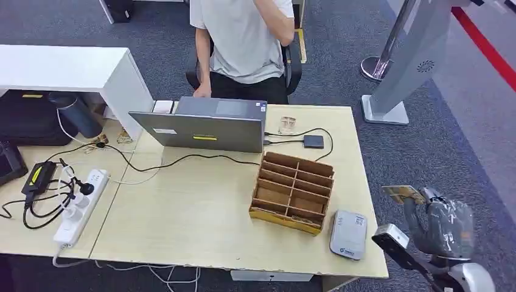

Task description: Pass the card to the sensor for recognition and then transmit it.

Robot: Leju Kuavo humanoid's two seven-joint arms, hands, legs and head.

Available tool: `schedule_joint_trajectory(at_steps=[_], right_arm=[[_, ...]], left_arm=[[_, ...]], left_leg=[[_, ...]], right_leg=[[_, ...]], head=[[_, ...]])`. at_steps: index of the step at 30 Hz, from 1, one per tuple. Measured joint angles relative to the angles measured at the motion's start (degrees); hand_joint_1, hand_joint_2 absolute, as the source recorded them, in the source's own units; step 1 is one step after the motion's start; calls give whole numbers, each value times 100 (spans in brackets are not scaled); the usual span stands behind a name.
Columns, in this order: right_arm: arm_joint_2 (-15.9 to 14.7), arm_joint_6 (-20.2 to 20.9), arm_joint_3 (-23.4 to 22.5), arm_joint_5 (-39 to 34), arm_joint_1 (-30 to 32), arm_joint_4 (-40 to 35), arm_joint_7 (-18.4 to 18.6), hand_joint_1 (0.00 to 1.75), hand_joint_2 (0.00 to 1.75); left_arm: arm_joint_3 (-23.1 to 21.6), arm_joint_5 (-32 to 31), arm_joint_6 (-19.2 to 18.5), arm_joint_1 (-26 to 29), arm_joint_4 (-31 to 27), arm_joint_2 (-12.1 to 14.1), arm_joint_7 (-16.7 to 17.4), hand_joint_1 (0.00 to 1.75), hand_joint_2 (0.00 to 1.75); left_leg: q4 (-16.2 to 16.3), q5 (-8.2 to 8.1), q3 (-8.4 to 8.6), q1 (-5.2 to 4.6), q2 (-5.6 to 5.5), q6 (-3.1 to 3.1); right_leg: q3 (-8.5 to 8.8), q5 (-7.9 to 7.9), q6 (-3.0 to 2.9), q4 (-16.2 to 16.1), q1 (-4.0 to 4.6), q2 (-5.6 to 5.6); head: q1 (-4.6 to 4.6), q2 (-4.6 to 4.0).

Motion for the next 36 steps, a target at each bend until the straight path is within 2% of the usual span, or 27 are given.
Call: schedule_joint_trajectory(at_steps=[5,18,26,33,36], right_arm=[[90,-4,124,369,196,220,63,175,175],[162,-264,1310,813,109,1323,697,175,175],[118,-419,1759,877,-65,1633,968,175,175],[-39,-581,1884,988,-182,1606,1152,175,175],[-74,-385,1614,923,-300,1235,918,175,175]], left_arm=[[0,-5,2,-9,0,-9,55,0,175],[-2,-53,13,-35,0,-15,121,0,175],[-7,-72,9,-40,0,-13,166,0,175],[-13,-96,9,-40,0,2,193,0,175],[-26,-96,9,-40,0,13,193,0,175]], left_leg=[[0,0,1,1,2,0],[0,0,0,2,2,0],[0,1,5,2,6,0],[0,3,3,0,5,3],[0,7,5,0,8,-4]], right_leg=[[0,0,0,0,0,2],[0,0,0,1,0,2],[2,0,0,1,1,5],[5,3,0,1,0,4],[3,5,0,2,-1,7]], head=[[-2,0],[-2,0],[-2,0],[0,0],[-2,0]])
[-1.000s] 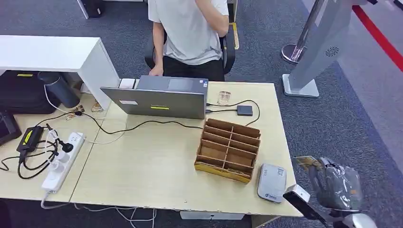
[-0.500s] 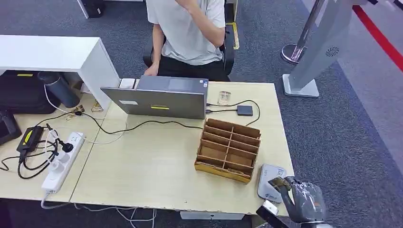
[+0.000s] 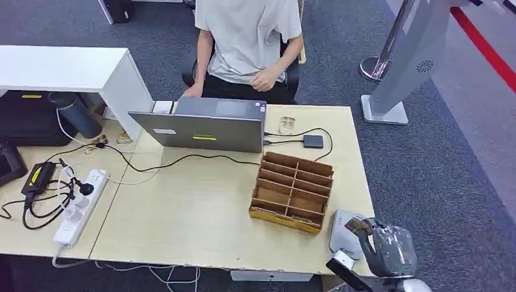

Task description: Pass the card to the sensor for recognition and then transmit it.

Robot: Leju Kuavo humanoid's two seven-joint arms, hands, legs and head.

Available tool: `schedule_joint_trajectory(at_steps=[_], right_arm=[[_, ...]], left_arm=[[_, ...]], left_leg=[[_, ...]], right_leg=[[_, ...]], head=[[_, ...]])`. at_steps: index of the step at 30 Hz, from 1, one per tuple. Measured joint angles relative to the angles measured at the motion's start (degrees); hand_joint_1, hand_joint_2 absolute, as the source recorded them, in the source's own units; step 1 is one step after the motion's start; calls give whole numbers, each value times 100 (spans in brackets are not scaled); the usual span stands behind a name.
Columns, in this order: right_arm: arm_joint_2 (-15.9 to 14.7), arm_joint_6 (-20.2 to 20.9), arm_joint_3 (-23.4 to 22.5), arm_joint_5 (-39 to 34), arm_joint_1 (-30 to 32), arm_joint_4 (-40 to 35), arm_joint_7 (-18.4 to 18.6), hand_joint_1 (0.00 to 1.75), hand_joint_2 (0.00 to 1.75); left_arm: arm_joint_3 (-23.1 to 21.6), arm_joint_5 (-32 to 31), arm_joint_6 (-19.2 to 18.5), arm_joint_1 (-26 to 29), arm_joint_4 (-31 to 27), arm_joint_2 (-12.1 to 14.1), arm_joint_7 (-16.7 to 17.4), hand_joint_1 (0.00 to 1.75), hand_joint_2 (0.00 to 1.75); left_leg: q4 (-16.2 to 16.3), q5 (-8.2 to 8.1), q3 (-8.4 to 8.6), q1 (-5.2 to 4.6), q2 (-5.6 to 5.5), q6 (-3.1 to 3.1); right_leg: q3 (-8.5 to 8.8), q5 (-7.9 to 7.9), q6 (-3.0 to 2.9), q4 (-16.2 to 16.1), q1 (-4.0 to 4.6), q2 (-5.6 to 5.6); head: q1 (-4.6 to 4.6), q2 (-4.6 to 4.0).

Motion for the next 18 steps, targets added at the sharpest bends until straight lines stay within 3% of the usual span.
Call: schedule_joint_trajectory(at_steps=[6,14,18], right_arm=[[2,138,-407,28,-109,-368,-219,175,175],[2,136,-554,57,-110,-449,-241,175,175],[11,60,-628,-127,-308,-560,-468,175,175]], left_arm=[[-39,0,0,0,0,7,0,0,175],[-79,0,2,-2,0,7,0,0,175],[-127,-9,-4,-3,0,20,-2,0,175]], left_leg=[[0,0,-1,0,-5,0],[0,0,-1,1,-4,0],[0,1,-6,0,1,-3]], right_leg=[[0,0,0,0,0,-3],[0,-1,0,0,1,-3],[-3,4,-3,2,0,2]], head=[[0,0],[0,0],[0,0]])
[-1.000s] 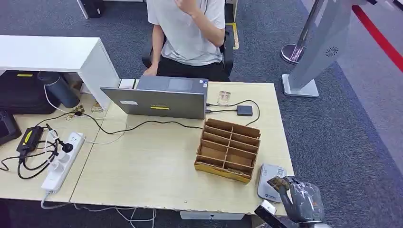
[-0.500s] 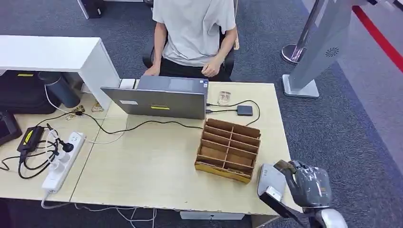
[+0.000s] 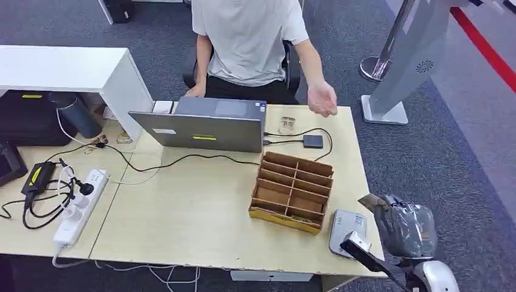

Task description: Pass the card to the sensor for recognition and then transmit it.

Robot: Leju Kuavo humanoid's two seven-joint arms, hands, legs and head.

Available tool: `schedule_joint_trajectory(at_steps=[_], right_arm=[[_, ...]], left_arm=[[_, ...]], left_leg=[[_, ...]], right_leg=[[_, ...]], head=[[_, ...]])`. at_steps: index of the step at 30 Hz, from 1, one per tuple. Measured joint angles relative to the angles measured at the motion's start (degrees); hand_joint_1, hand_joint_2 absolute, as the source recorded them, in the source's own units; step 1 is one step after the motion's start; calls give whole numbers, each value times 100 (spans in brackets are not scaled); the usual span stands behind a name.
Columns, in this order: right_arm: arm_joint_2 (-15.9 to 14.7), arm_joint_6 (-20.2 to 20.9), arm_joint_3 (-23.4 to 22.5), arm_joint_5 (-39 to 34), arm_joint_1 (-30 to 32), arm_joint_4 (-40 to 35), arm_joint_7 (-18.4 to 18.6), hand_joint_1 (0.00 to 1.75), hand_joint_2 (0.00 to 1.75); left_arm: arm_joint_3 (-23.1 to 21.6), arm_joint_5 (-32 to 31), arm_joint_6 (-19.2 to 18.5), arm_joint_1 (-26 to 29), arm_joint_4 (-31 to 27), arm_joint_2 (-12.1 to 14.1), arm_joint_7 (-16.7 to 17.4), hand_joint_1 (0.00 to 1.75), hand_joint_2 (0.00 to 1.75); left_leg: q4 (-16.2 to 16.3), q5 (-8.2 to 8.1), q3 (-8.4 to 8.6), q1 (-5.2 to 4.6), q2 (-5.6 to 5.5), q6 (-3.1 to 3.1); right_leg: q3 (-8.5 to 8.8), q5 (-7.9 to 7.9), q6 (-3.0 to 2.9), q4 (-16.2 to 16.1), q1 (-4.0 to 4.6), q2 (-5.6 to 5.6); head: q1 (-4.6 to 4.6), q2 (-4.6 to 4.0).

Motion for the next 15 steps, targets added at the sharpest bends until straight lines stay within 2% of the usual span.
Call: schedule_joint_trajectory(at_steps=[8,15], right_arm=[[-9,607,-59,129,-1304,-11,-89,175,175],[-2,848,396,593,-2261,545,99,175,175]], left_arm=[[-61,-57,-17,-18,0,33,-33,0,175],[-149,-111,-24,-67,0,35,-88,0,175]], left_leg=[[0,13,5,1,11,0],[0,14,4,2,11,-1]], right_leg=[[-1,13,-4,0,1,11],[-1,13,-5,4,2,12]], head=[[0,0],[0,0]])
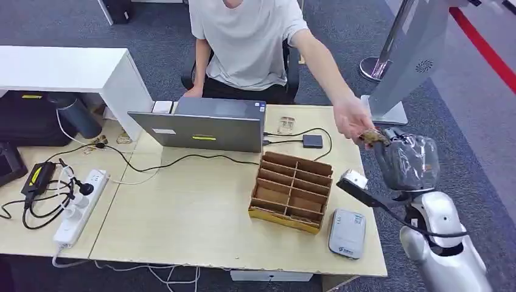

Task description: Pass the card to the sensor for recognition and then transmit it.

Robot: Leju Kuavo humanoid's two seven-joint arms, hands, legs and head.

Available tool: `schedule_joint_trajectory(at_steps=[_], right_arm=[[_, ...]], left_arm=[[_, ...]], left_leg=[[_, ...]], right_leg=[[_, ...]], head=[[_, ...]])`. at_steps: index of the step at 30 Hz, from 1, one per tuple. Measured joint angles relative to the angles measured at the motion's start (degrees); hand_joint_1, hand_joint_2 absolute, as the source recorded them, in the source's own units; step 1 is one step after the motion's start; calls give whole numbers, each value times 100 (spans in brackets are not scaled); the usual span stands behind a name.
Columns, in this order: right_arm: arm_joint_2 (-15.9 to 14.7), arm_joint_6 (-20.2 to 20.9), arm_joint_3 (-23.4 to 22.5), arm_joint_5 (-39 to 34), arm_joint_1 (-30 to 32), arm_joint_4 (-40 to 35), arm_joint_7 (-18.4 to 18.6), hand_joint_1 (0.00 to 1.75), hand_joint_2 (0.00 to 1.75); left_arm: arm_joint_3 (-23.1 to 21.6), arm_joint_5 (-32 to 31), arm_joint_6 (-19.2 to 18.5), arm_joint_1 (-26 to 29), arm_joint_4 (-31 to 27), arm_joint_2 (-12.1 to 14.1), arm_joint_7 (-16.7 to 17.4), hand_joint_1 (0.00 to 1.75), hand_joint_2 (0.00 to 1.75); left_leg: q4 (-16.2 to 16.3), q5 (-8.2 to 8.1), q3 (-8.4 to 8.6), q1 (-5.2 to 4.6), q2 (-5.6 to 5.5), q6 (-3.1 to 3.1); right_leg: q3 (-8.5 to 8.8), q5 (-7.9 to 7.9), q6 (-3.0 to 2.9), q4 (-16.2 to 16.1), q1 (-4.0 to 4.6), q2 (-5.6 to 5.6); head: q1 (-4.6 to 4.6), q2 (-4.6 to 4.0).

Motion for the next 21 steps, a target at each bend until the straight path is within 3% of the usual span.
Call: schedule_joint_trajectory(at_steps=[8,9,14,21], right_arm=[[212,260,706,500,-1197,1349,396,175,175],[278,266,787,540,-1374,1594,455,0,175],[662,164,1005,402,-1886,2442,535,0,175],[839,24,1188,142,-1612,2539,321,0,175]], left_arm=[[-116,-90,-39,-66,0,0,4,0,175],[-136,-98,-39,-71,0,2,4,0,175],[-184,-68,-57,-95,0,-2,7,0,175],[-199,-39,-50,-96,0,-7,-65,0,175]], left_leg=[[0,12,-4,0,-15,-7],[0,14,-6,0,-23,-8],[0,14,-8,0,-33,-9],[0,12,-17,3,-36,-11]], right_leg=[[-2,2,-1,5,0,-12],[-2,2,-1,5,0,-19],[-4,1,-2,6,1,-29],[-12,-3,-4,6,3,-31]], head=[[2,0],[0,0],[-2,0],[2,0]])
